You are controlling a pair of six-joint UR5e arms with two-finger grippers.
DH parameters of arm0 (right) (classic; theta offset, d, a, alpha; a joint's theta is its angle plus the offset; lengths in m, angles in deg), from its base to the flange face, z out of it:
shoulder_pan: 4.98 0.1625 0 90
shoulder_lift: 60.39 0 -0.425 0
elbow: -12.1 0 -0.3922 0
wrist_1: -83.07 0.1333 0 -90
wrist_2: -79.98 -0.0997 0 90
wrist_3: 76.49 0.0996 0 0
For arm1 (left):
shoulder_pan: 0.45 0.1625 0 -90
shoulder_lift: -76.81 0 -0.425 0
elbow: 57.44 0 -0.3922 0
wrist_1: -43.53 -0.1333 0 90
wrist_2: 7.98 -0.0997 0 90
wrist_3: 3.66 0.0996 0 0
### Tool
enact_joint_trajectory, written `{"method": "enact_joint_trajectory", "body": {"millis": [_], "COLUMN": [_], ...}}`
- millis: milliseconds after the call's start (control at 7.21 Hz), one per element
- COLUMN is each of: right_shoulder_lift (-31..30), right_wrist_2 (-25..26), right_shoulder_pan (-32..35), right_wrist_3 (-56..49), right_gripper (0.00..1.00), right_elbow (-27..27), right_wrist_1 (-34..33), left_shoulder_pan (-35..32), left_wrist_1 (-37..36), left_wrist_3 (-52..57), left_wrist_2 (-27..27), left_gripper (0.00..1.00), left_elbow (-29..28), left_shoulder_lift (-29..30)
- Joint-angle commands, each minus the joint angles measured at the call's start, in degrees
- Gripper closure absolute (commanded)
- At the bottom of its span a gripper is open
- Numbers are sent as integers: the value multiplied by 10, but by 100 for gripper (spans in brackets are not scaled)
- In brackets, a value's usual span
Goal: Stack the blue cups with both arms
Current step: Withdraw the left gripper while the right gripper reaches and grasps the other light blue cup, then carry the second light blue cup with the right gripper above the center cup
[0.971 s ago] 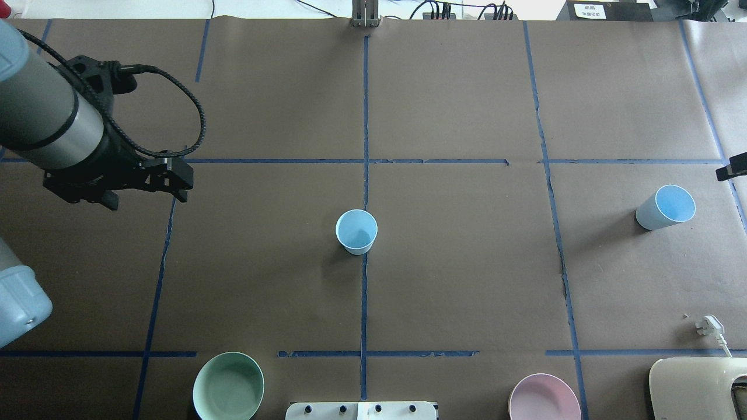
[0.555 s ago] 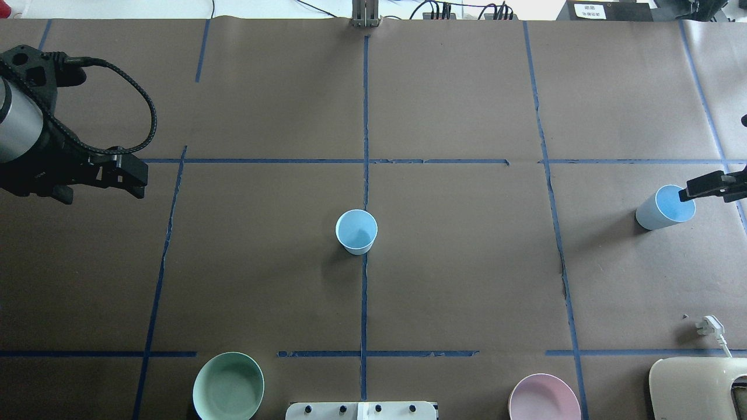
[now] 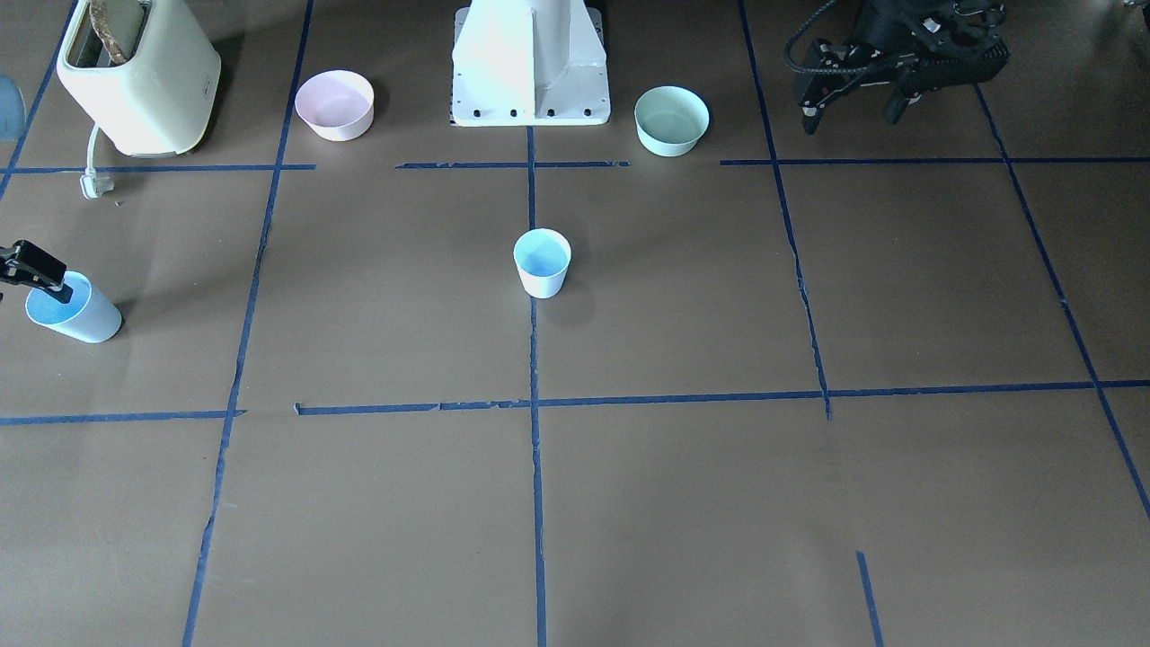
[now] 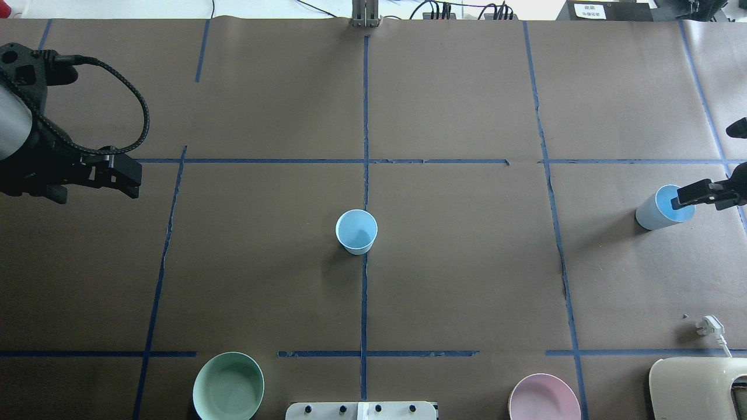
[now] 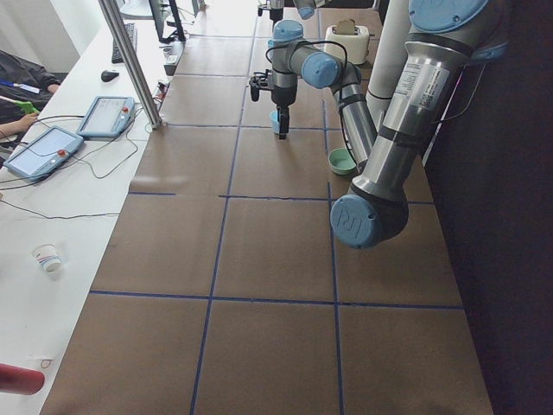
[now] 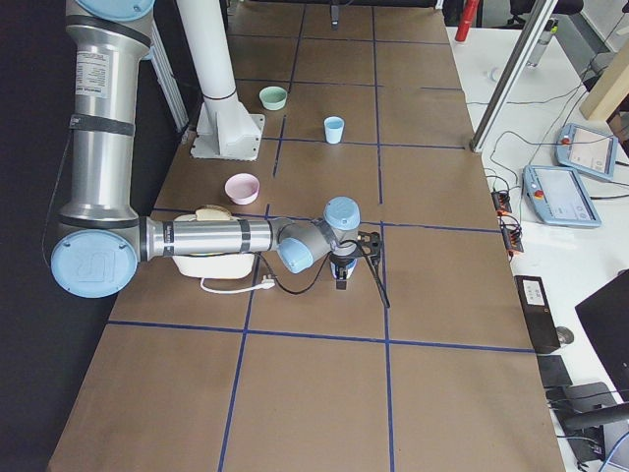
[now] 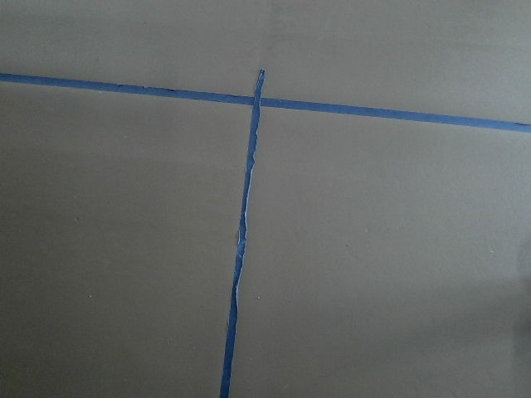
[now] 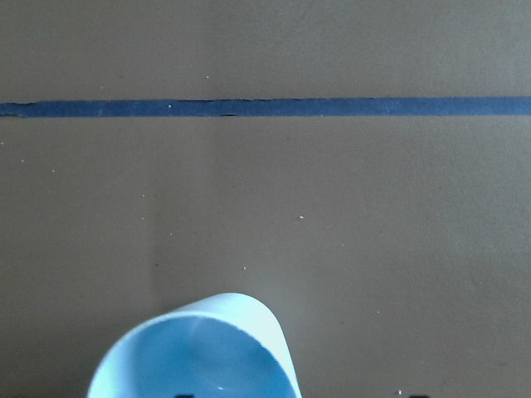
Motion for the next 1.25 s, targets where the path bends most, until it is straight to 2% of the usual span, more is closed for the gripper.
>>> {"method": "enact_joint_trajectory", "body": {"millis": [0,139,416,555,693,971,1109], "right_shoulder_lift": [2,2,12,11,21,148,224], "right_wrist_2": [12,12,5,-8,-37,-49,-49], "right_shoulder_pan": [-10,-10,-9,3,17,32,27], "right_wrist_3": [-4,-7,-5,-6,0,0,11], "right_gripper": [73,99,100,100,100,100,100], "right_elbow": [-6,-6,5,44,96,203,228], "right_wrist_1": [-1,0,-1,-8,-51,-310,-410], "left_shoulder_pan": [0,0,0,0,0,-4,-12], "left_wrist_1": [-2,-2,-2,-2,-2,-1,-1], "left_wrist_3": [0,-1,-1,-1,-1,68,125], "left_wrist_2": [0,0,0,0,-1,-4,-4], "left_gripper": [0,0,0,0,0,0,0], "left_elbow": [2,4,4,4,2,5,3], "left_shoulder_lift": [-1,-1,-1,-1,-5,-39,-58]}}
